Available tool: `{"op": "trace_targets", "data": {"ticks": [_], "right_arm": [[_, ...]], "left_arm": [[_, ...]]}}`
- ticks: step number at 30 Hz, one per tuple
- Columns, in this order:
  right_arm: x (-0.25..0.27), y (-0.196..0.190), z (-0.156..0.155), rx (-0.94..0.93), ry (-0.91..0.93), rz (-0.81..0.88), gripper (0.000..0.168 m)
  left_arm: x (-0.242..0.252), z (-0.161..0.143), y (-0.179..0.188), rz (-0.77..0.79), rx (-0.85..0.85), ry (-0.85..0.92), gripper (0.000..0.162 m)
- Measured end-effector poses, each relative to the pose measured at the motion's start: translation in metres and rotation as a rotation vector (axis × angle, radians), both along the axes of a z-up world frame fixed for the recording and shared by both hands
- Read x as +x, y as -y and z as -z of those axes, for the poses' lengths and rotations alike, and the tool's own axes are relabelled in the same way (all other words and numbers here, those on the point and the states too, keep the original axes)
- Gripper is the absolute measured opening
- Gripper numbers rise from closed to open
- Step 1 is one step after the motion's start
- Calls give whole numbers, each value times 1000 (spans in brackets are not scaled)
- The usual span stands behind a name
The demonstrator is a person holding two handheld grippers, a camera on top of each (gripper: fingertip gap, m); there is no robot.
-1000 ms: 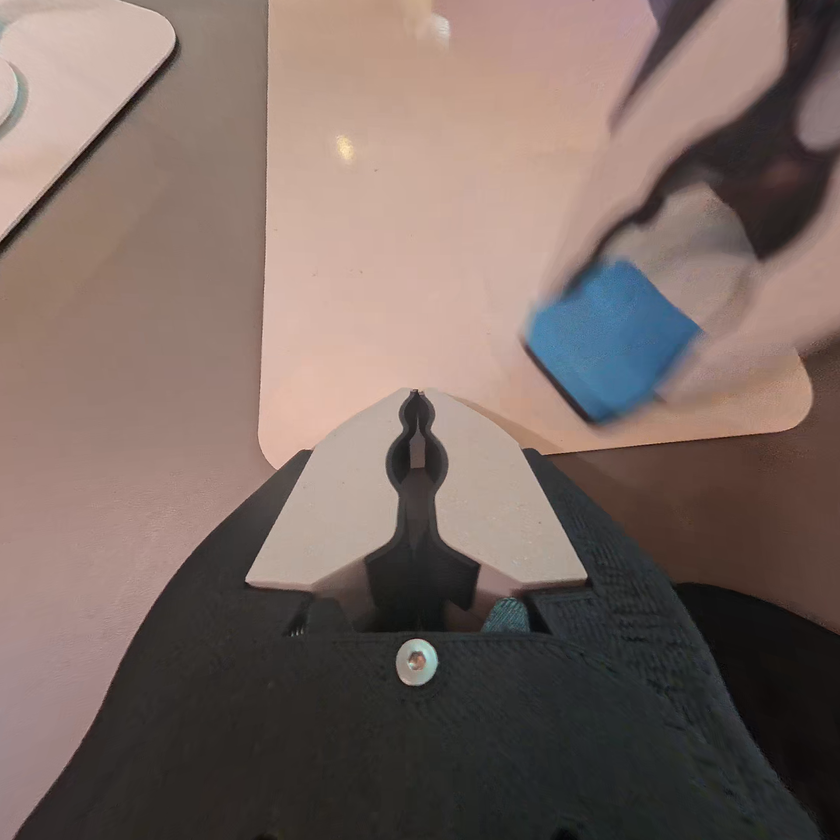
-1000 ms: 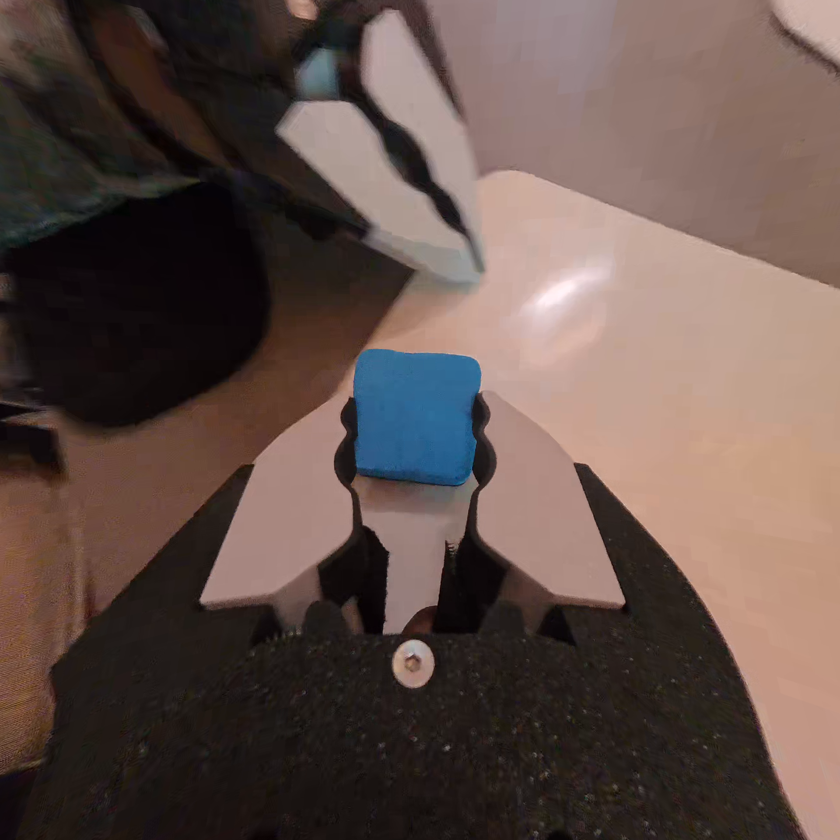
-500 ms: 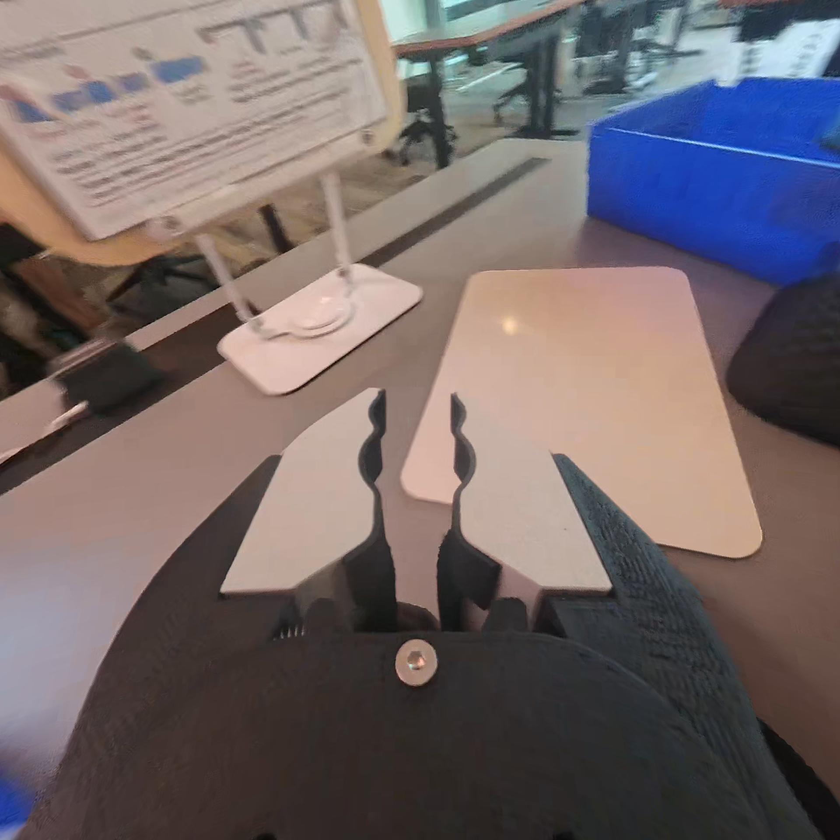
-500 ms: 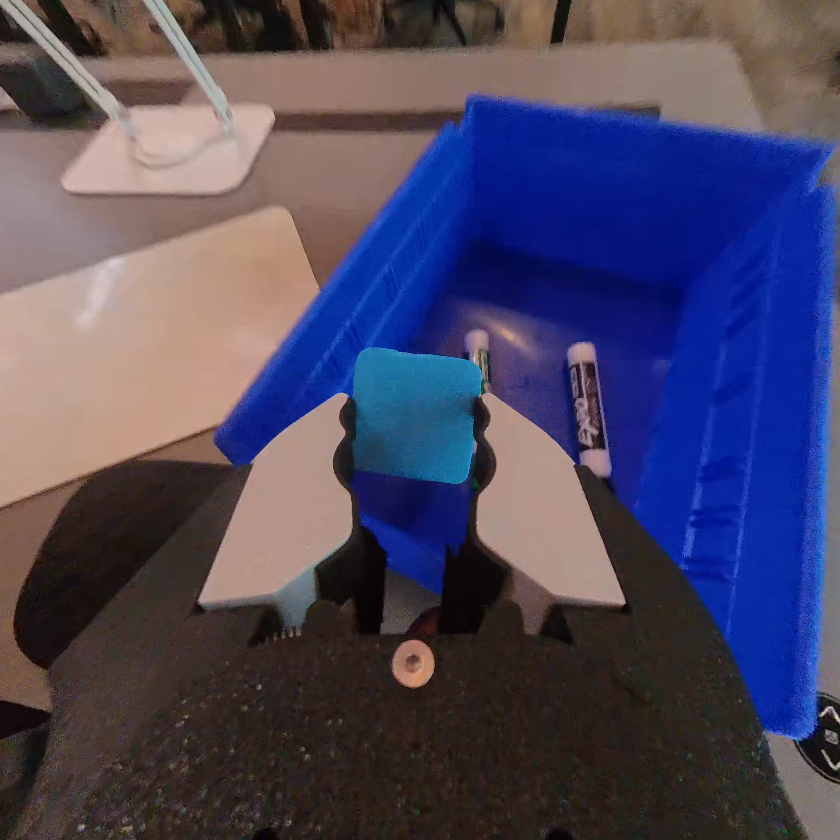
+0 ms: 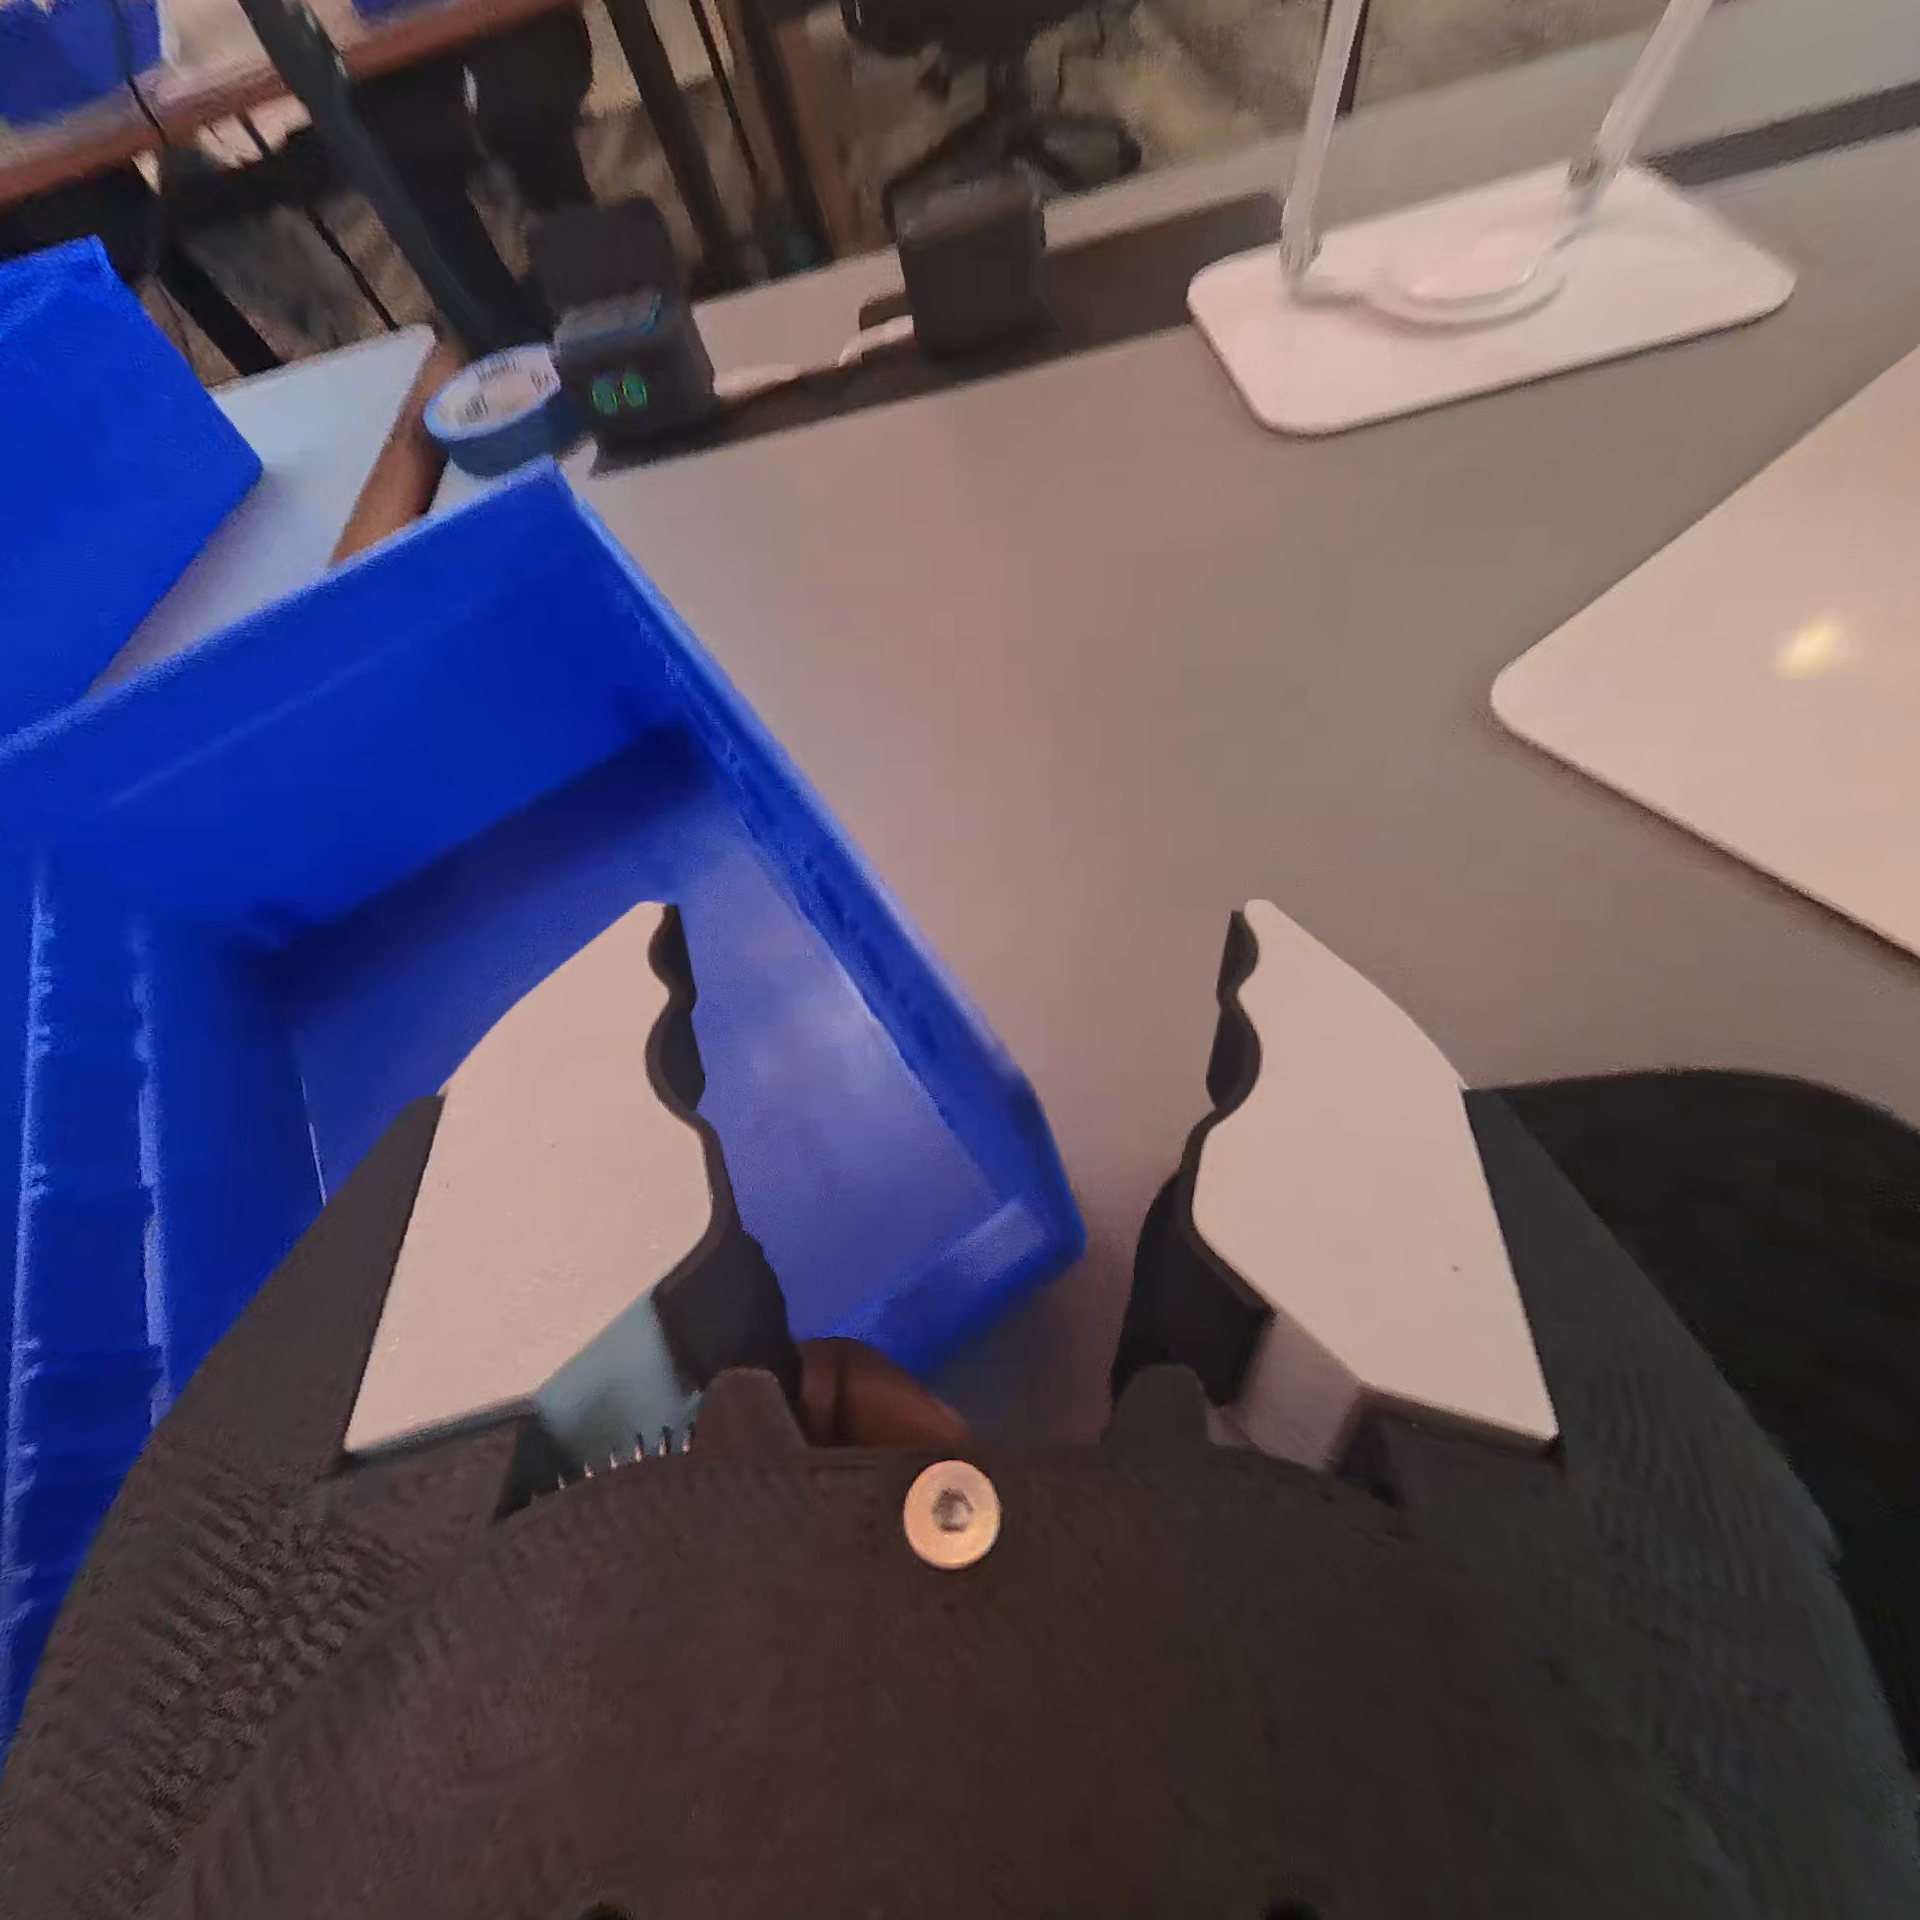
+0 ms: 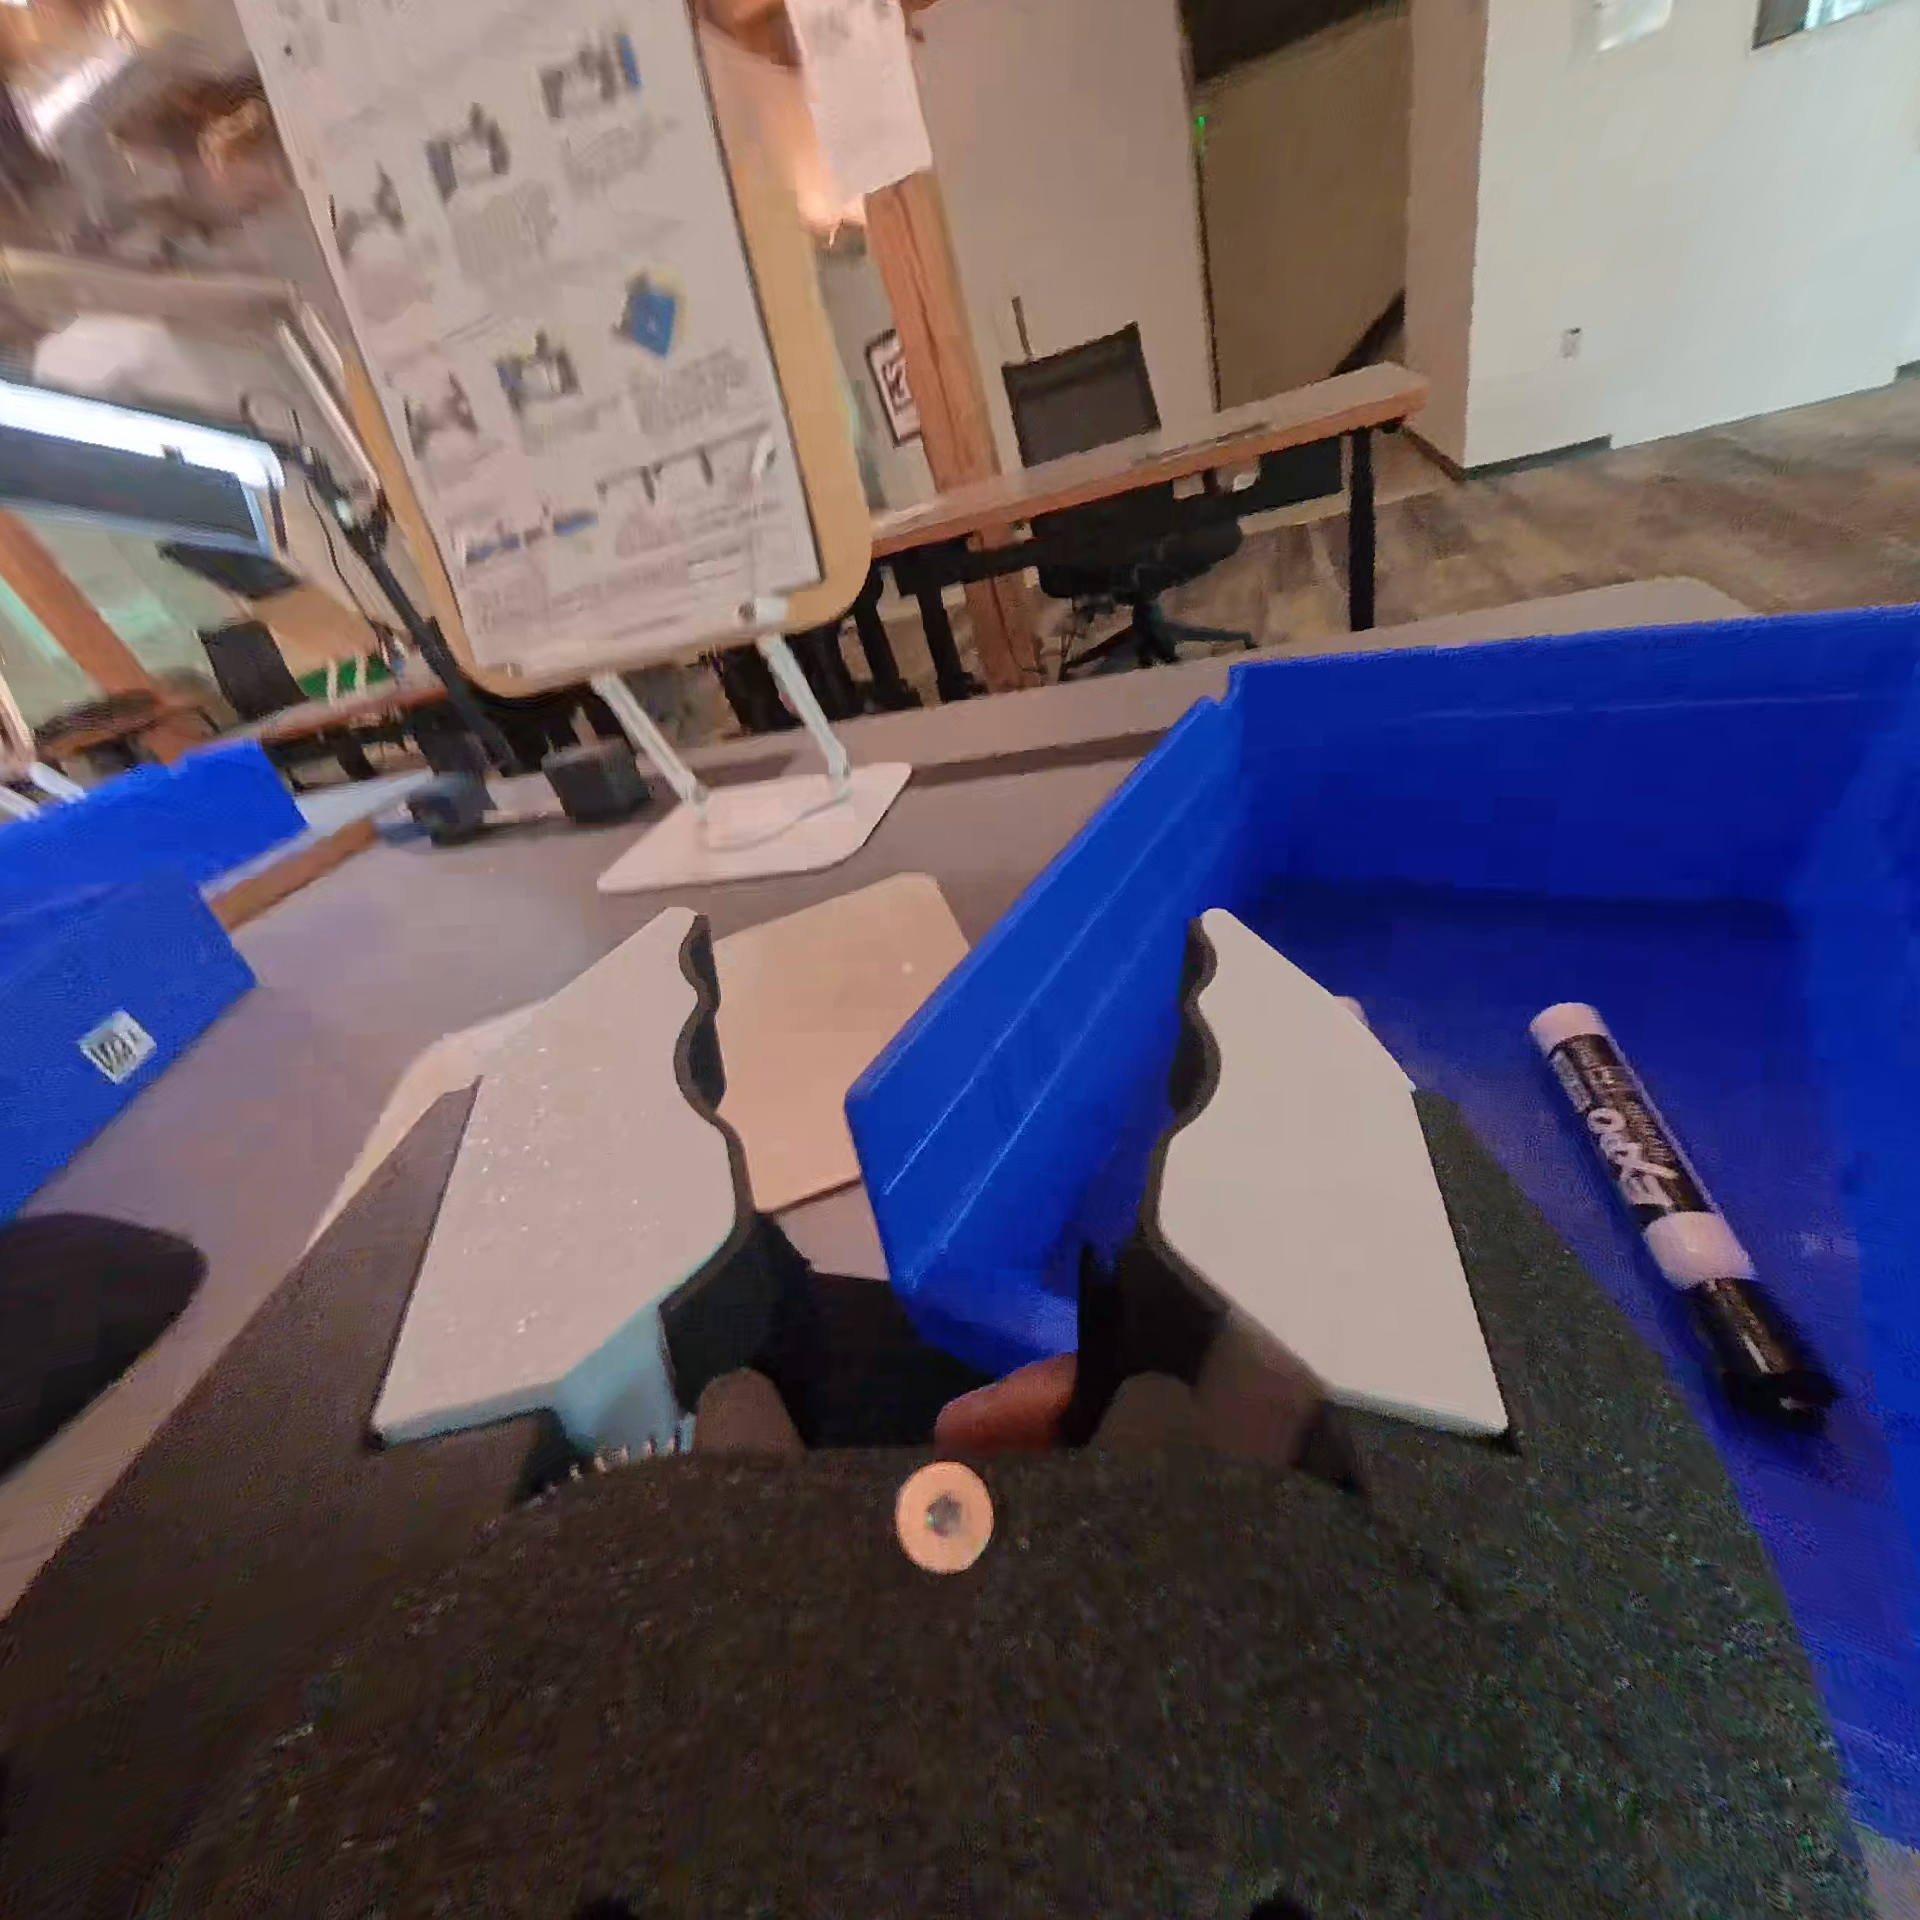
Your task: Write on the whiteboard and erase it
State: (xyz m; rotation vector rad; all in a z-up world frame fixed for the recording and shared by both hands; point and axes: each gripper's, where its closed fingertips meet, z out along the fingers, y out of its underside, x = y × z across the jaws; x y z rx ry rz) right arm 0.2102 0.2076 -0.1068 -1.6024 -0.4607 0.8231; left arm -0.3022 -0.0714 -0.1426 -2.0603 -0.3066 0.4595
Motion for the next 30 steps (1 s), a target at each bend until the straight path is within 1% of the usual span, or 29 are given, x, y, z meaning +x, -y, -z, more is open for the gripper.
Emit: {"op": "trace_targets", "data": {"ticks": [3,4,5,6,7,8,10,11,13,15,18,20,22,25,27,30], "right_arm": [[-35,1,39,-21,308,10,93],[-43,1,51,-37,389,16,93],[-46,-2,61,-52,459,46,88],[-44,-6,70,-59,525,95,82],[-42,-10,78,-60,582,132,76],[-41,-12,84,-65,625,149,65],[-40,-16,94,-60,691,156,27],[-39,-19,95,-44,710,175,21],[-34,-22,92,-24,753,231,15],[-32,-24,82,8,757,268,11],[-36,-23,61,31,643,269,7],[-43,-20,47,56,597,247,7],[-55,-14,36,70,549,219,8],[-77,-4,26,105,530,192,8],[-93,3,24,126,528,170,8],[-122,16,30,142,565,109,9]], "left_arm": [[3,16,3,40,-60,27,97],[3,25,1,51,-81,35,95],[4,35,-2,68,-105,47,89],[4,44,-5,79,-117,58,81],[1,52,-9,75,-122,62,64],[-8,56,-9,27,-134,35,45],[-13,55,-10,-1,-128,15,37],[-13,53,-10,-6,-132,15,35],[-11,47,-12,-13,-114,11,32],[-7,37,-16,-25,-83,-1,27],[-2,21,-23,-58,-43,-52,17],[7,14,-30,-45,-48,-87,12],[22,8,-42,4,-40,-96,10],[51,5,-62,96,-30,-90,11],[70,6,-75,148,-43,-100,11],[94,13,-93,211,-69,-122,11]]}}
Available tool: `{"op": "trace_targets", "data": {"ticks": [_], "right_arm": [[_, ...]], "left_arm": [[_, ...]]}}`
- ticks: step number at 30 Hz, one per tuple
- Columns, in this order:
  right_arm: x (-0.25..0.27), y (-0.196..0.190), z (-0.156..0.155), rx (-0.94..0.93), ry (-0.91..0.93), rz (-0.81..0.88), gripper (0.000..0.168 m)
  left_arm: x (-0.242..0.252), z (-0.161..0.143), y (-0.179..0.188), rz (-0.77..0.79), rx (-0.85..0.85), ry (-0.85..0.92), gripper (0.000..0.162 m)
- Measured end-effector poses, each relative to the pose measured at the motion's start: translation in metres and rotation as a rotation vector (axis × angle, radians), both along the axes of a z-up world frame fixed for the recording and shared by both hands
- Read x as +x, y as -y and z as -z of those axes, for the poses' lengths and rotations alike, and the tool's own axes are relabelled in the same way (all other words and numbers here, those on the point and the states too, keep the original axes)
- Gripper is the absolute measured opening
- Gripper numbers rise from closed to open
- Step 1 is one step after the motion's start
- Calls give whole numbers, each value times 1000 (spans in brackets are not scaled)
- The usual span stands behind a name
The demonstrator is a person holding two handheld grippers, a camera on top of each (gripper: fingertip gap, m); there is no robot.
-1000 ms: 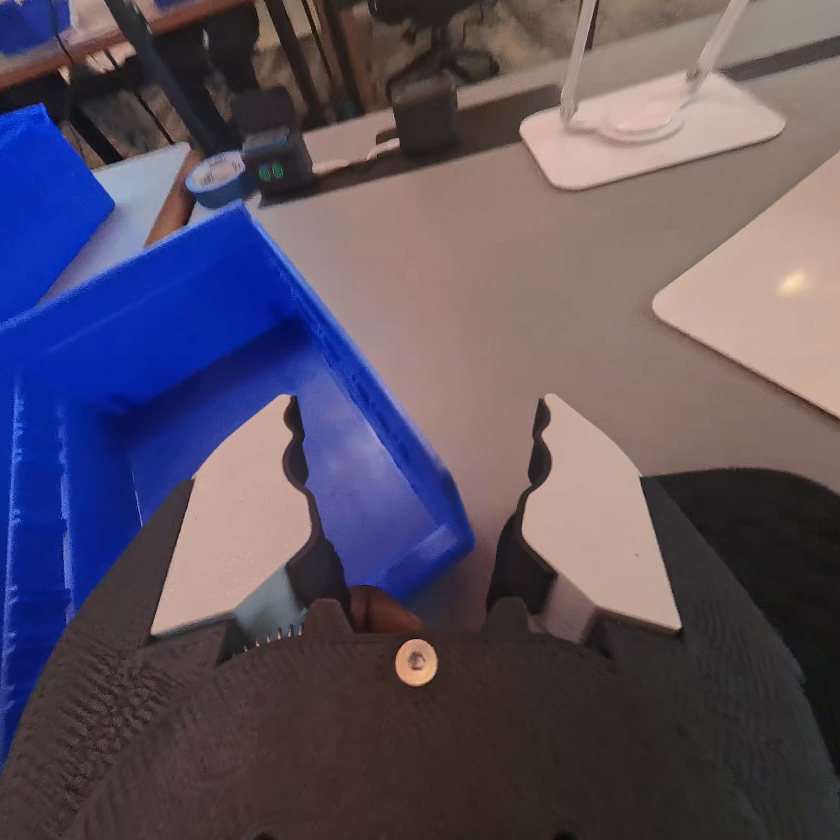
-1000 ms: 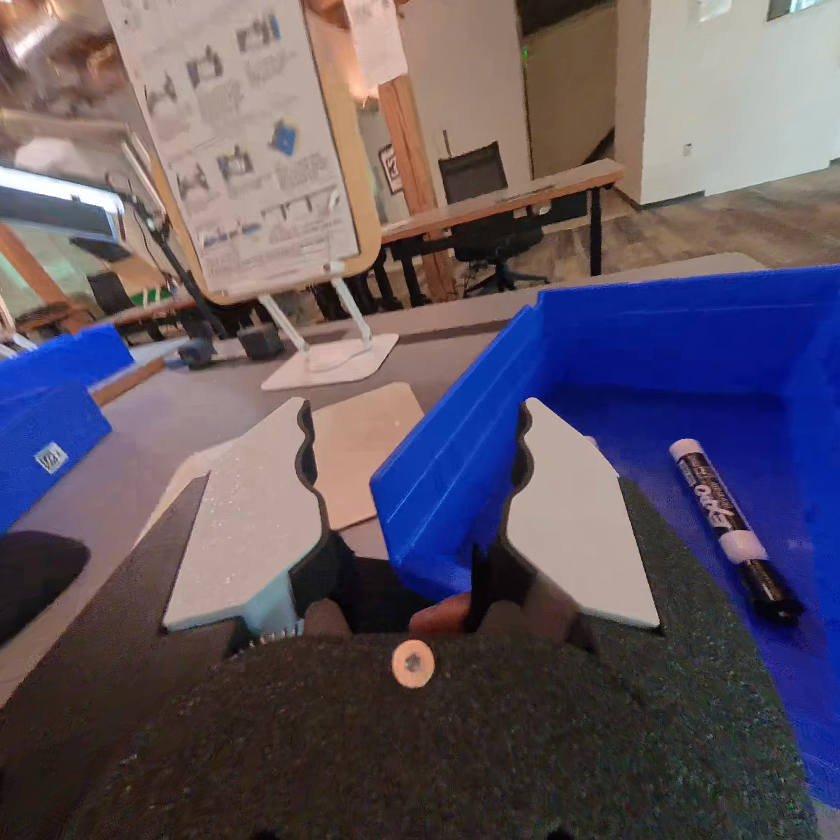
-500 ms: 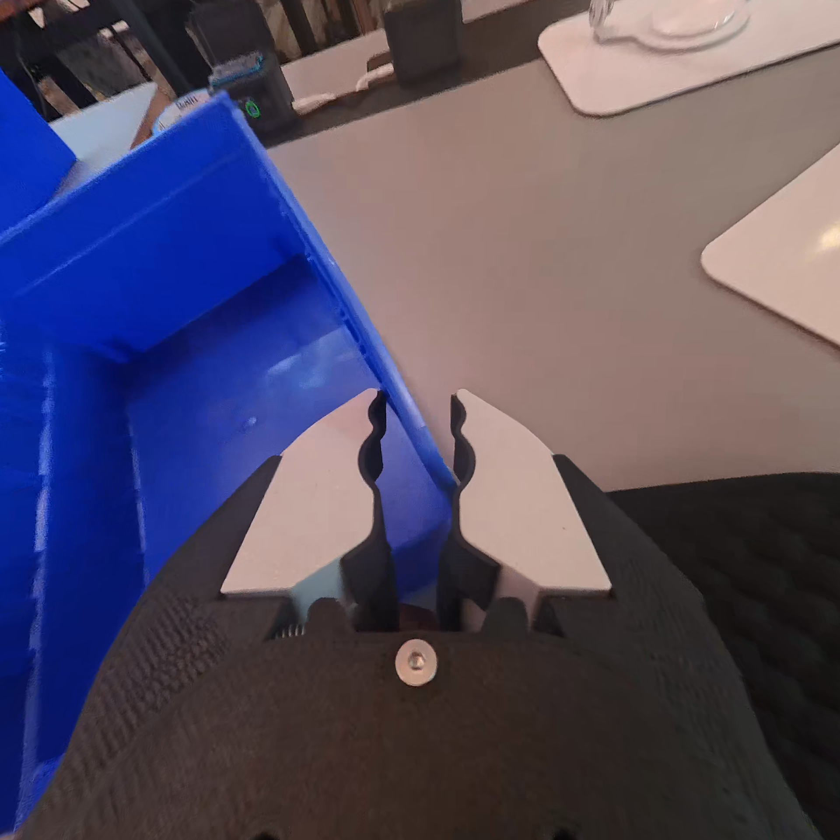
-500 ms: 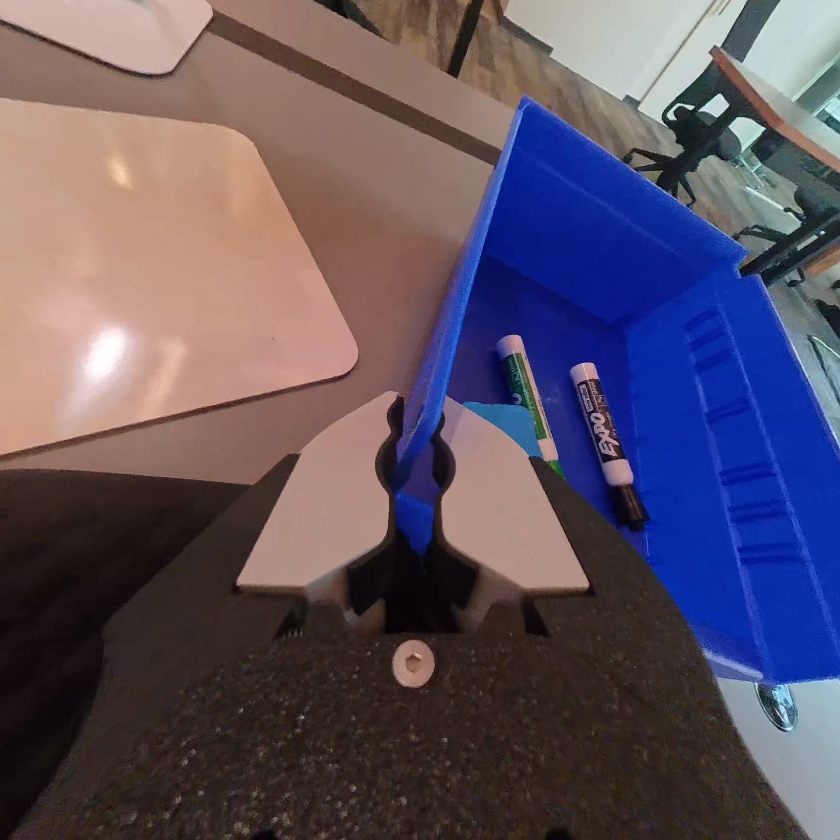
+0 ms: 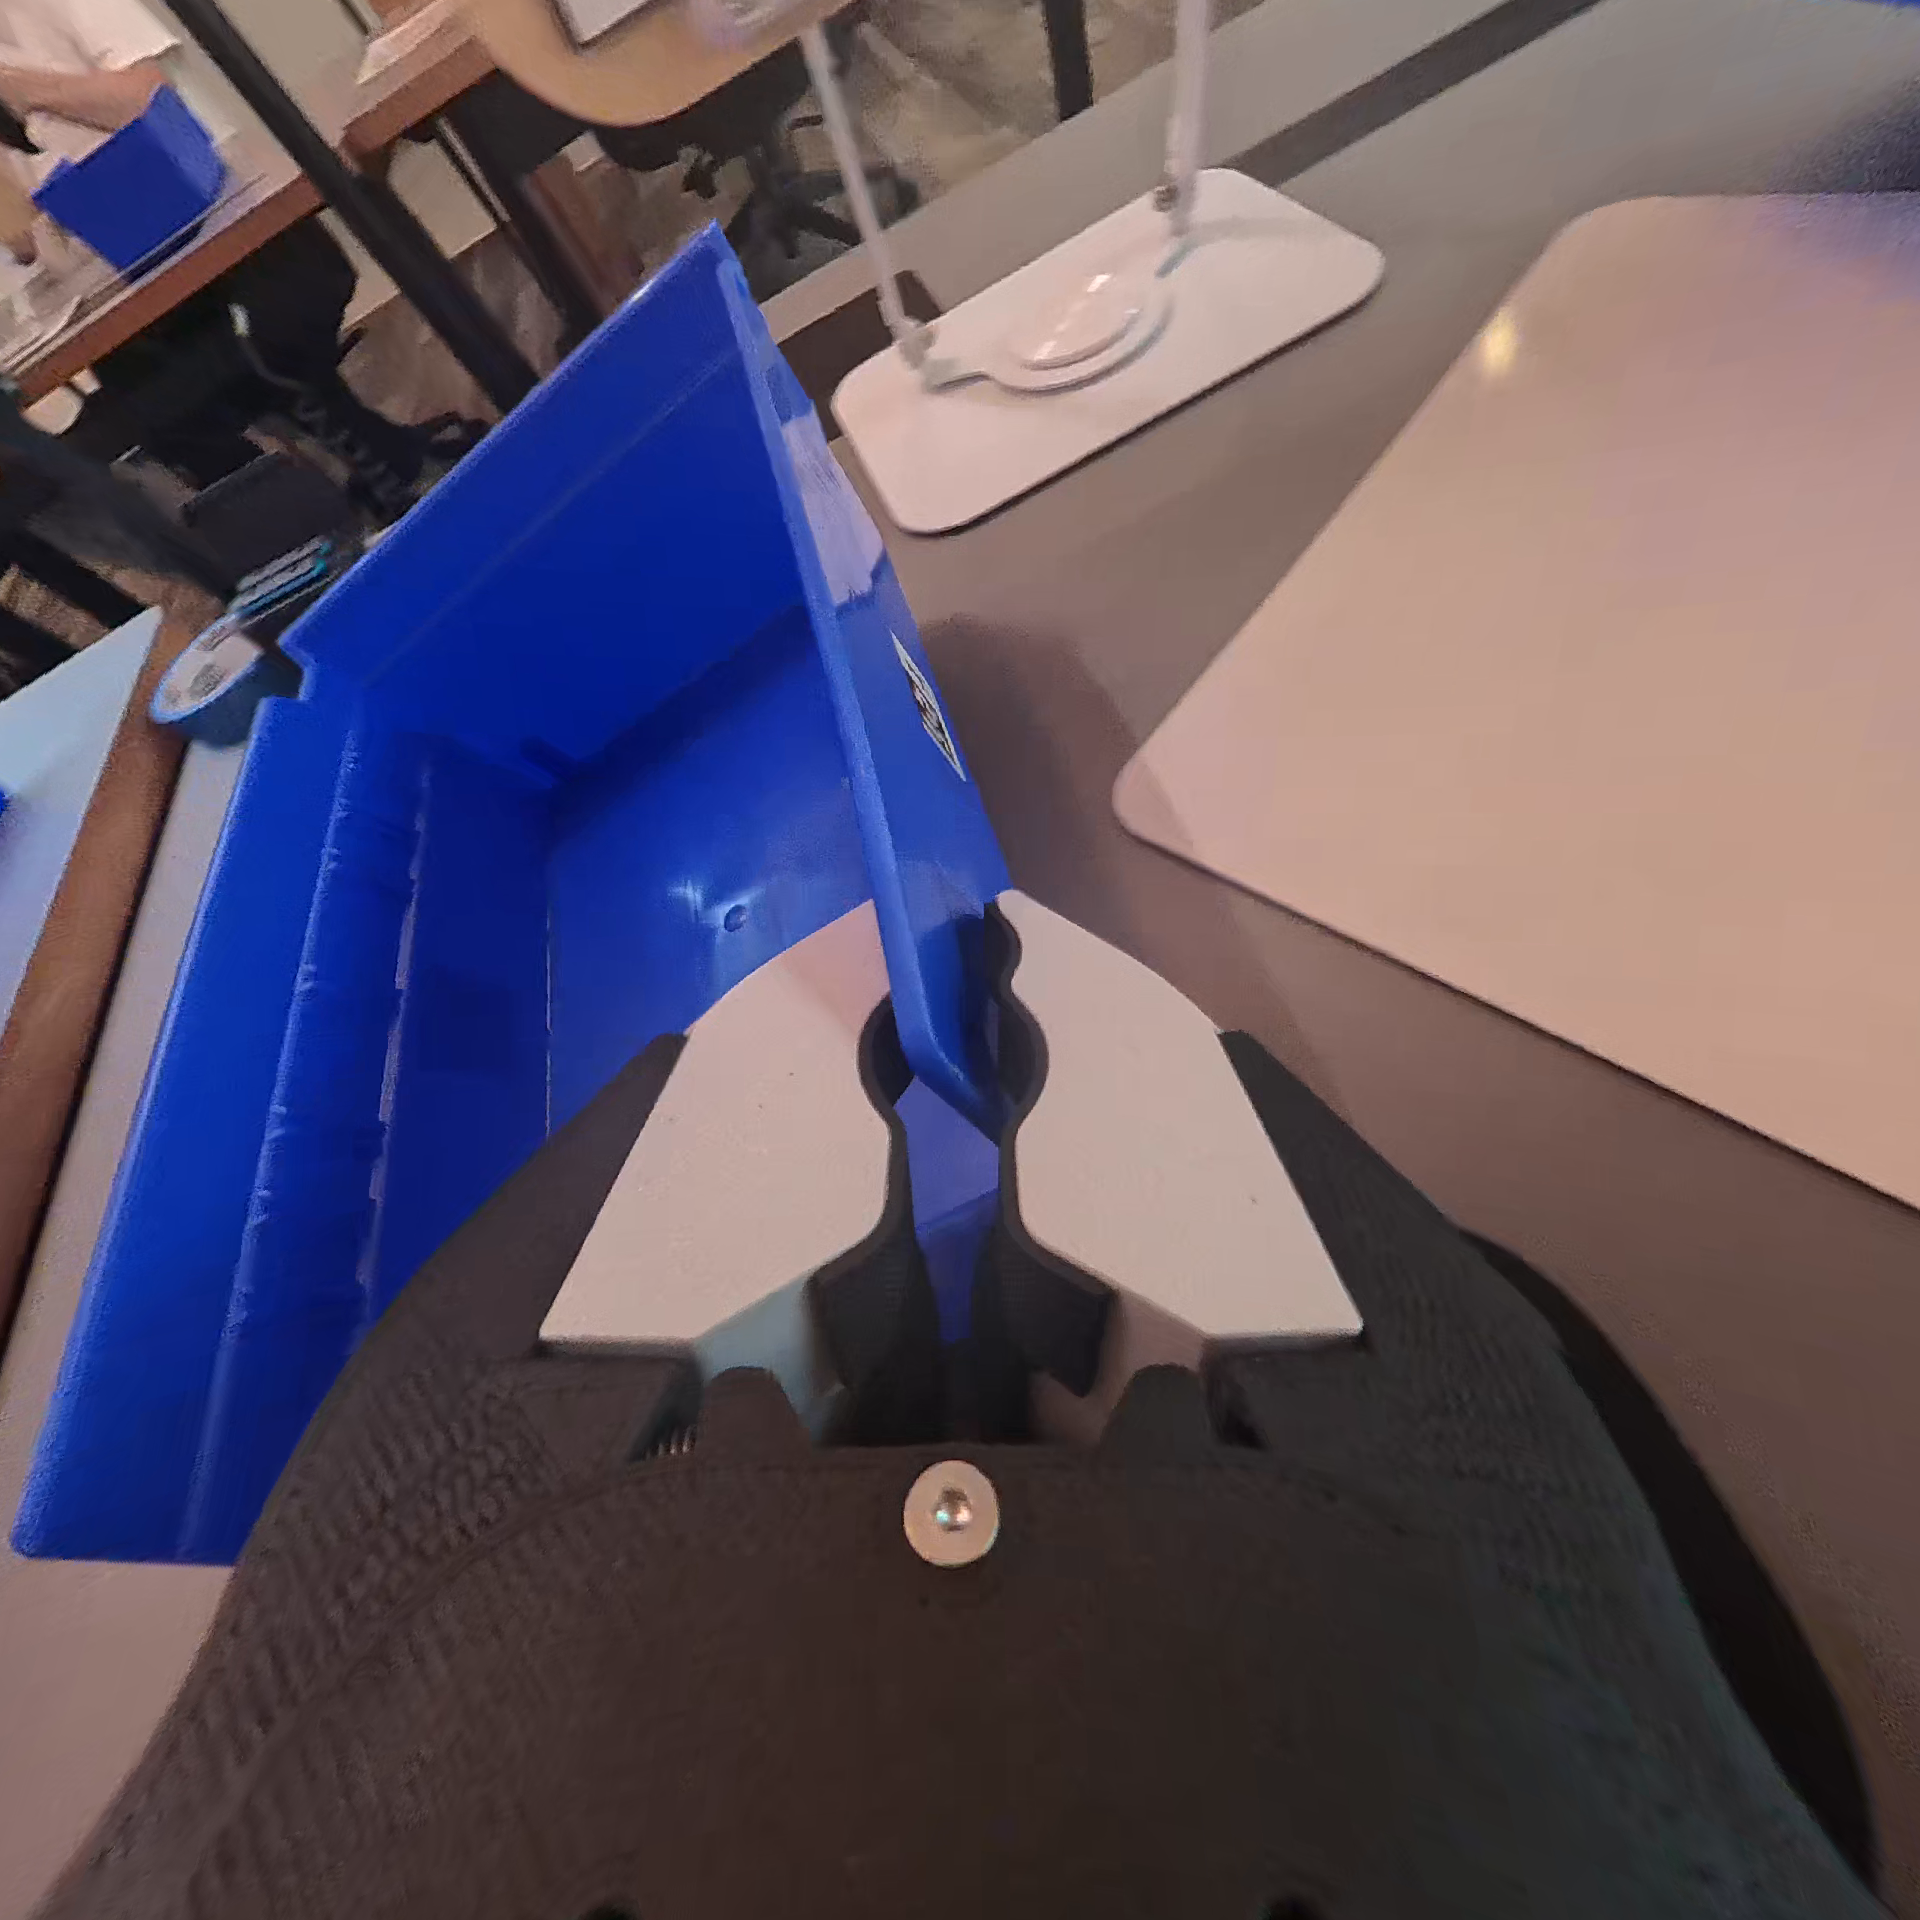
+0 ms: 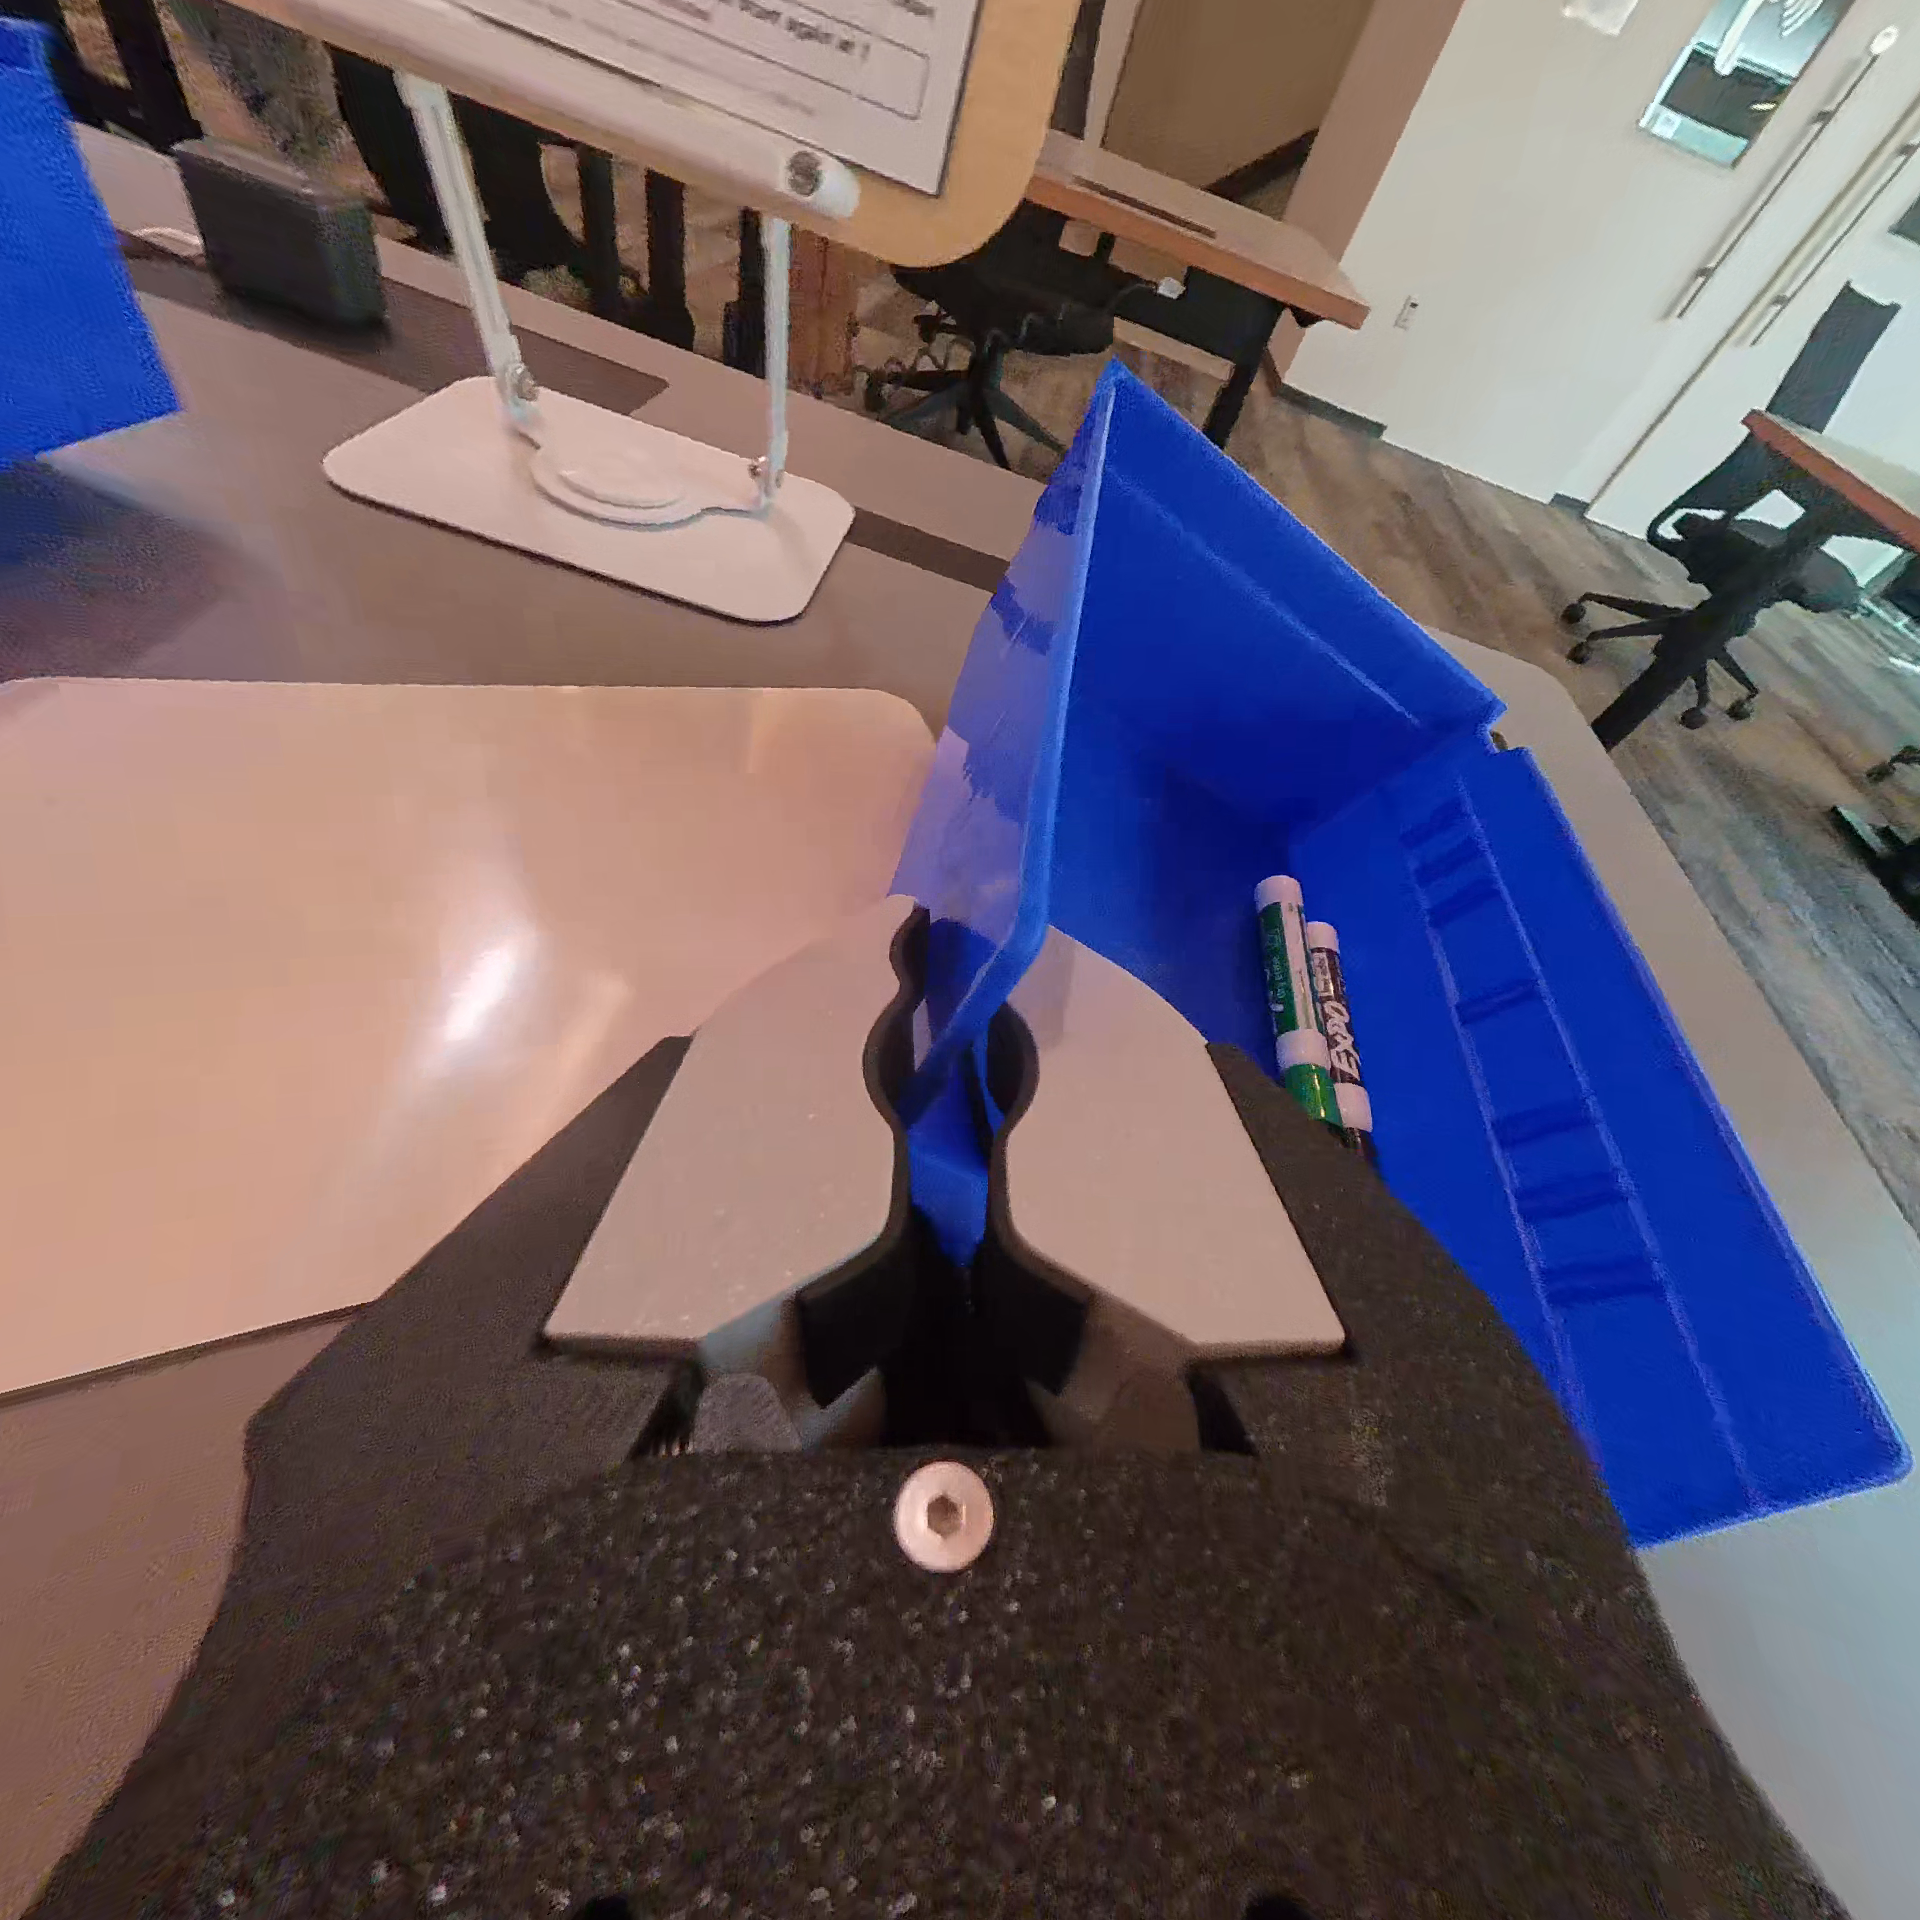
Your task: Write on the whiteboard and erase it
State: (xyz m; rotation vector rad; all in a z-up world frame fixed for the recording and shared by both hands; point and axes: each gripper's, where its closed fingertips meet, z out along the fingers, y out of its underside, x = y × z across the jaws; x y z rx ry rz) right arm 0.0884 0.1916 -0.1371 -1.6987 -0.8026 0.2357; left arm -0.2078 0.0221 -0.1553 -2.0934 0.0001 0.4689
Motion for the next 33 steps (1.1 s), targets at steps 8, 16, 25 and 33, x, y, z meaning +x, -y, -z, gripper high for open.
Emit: {"op": "trace_targets", "data": {"ticks": [8,16,25,33], "right_arm": [[-75,42,19,-22,33,-178,7],[-122,108,13,-264,-190,-665,68],[48,-23,-8,-22,-338,-55,73],[20,-52,54,-195,-25,-177,25]], "left_arm": [[60,16,-44,181,-9,-8,10],[134,-53,-50,403,435,68,47],[194,11,-78,454,322,331,79],[192,36,-104,444,154,313,50]]}}
